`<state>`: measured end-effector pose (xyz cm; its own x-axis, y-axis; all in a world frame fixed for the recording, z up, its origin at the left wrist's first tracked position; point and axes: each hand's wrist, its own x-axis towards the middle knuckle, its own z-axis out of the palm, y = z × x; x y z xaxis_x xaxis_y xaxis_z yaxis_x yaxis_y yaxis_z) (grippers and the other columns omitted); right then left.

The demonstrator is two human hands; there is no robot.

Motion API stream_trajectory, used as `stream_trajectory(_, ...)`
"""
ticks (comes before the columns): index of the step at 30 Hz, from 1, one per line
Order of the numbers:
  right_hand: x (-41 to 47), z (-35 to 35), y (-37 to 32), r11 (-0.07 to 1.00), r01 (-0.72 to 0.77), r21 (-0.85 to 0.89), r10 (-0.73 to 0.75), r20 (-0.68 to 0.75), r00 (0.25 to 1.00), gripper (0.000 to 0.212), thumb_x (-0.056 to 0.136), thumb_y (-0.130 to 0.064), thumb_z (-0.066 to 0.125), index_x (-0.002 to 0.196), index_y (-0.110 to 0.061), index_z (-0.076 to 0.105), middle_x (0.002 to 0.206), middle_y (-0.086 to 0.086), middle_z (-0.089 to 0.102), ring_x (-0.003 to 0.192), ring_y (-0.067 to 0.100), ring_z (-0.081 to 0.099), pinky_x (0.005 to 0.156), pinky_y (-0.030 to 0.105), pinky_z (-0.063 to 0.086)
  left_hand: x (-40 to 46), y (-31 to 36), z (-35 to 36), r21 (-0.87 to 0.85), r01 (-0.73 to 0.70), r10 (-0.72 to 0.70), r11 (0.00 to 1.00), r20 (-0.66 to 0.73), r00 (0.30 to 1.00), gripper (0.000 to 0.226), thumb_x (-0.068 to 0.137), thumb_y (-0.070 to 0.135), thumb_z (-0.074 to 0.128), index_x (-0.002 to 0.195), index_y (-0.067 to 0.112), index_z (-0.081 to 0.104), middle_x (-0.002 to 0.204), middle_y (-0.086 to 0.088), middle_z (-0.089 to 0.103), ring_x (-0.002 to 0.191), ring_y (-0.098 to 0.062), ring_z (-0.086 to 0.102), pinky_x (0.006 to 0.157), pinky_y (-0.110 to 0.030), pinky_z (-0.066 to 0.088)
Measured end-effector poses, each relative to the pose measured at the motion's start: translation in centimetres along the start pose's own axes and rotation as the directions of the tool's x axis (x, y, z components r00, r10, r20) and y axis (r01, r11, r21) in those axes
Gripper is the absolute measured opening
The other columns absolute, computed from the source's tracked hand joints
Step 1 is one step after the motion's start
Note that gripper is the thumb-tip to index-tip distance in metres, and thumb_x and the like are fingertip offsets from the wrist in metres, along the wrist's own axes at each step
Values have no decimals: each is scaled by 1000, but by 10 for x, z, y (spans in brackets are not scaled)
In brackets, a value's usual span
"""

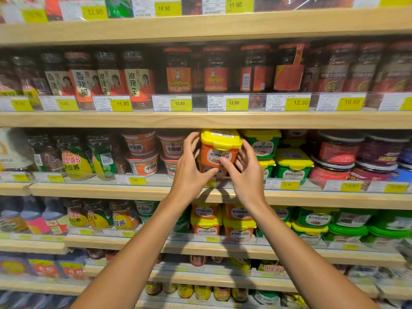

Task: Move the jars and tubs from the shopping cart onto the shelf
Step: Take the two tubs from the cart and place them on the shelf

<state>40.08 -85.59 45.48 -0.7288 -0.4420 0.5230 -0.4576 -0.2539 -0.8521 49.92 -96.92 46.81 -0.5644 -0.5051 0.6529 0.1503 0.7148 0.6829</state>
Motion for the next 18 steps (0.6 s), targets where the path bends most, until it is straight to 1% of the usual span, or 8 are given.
stream_trajectory(3,9,6,4,1000,-1,-26,1,-21,1000,76,88,-22,77,152,-14,36,139,-2,61,124,3,59,103,33,52,5,-1,1,-21,60,-58,998,52,997,95,75,-5,79,148,18,23,132,29,42,116,27,43,95,-2,40)
stream_trajectory(6,17,13,7,998,16,-65,-18,-29,999,65,89,-26,76,144,-14,44,129,-1,66,119,8,64,100,37,55,13,-6,2,-61,141,-135,988,90,987,88,78,-12,71,144,18,20,133,21,42,112,25,45,84,3,38)
stream_trajectory(8,23,17,8,995,16,-103,-21,-44,999,48,89,-27,76,130,-17,52,117,-3,70,112,9,67,98,40,56,21,-9,2,-52,188,-183,981,99,978,78,80,-11,68,137,16,23,130,16,42,113,21,43,81,2,38)
stream_trajectory(10,29,21,9,990,21,-142,-30,-64,997,35,89,-28,76,115,-17,55,103,-6,71,99,7,69,91,40,58,28,-13,3,-21,217,-215,976,96,972,65,81,-9,67,125,16,28,125,17,45,114,12,46,83,-3,43)
stream_trajectory(12,33,24,8,979,21,-204,-39,-81,996,33,88,-32,76,108,-15,55,97,-3,71,91,10,69,82,39,59,35,-22,4,18,240,-241,971,74,968,57,79,-4,67,117,19,31,120,6,54,115,-5,55,91,-21,53)
stream_trajectory(14,36,27,10,966,7,-260,-28,-75,997,32,89,-34,75,106,-15,55,99,1,70,92,14,67,81,38,57,37,-27,4,48,268,-271,962,74,960,51,79,2,66,111,22,34,124,-5,57,117,-19,58,93,-41,57)
stream_trajectory(16,38,29,14,953,-5,-302,-14,-59,998,32,90,-35,73,109,-16,55,103,5,68,98,20,65,83,38,56,37,-31,4,79,288,-295,954,100,950,46,83,0,65,110,22,35,127,-7,57,120,-23,59,93,-45,57)
stream_trajectory(18,39,30,17,948,-3,-320,-14,-51,999,36,91,-35,72,115,-13,56,106,6,67,102,23,63,85,38,55,35,-33,5,93,285,-295,954,113,949,41,89,-2,62,113,20,37,130,-7,56,124,-22,56,98,-43,54)
